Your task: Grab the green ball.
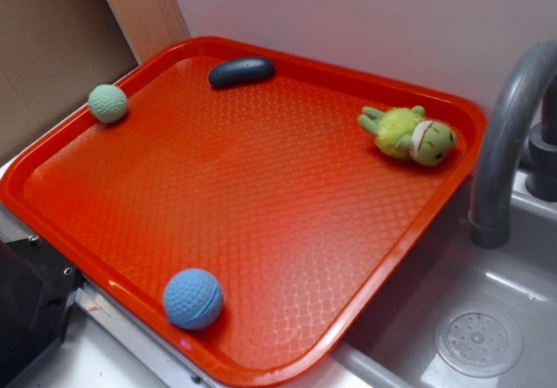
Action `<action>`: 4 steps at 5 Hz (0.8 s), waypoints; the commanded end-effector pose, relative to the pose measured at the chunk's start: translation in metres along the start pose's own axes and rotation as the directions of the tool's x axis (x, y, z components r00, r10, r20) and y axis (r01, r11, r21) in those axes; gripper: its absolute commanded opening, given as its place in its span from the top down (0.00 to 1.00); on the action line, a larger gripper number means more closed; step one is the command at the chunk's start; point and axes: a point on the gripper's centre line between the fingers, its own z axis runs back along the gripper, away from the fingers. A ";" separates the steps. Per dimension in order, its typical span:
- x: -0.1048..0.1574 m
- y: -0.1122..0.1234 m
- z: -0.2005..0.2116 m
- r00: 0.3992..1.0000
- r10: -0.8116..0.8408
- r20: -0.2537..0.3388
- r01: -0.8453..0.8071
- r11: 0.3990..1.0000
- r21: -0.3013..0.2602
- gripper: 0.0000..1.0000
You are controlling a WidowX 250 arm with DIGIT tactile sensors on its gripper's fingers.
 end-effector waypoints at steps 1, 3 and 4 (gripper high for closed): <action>0.000 0.000 0.000 1.000 0.000 0.000 0.000 1.000 0.000 0.00; 0.077 0.109 -0.088 0.883 0.464 0.070 -0.470 0.872 0.136 0.00; 0.080 0.139 -0.113 0.760 0.631 0.154 -0.650 0.742 0.167 0.00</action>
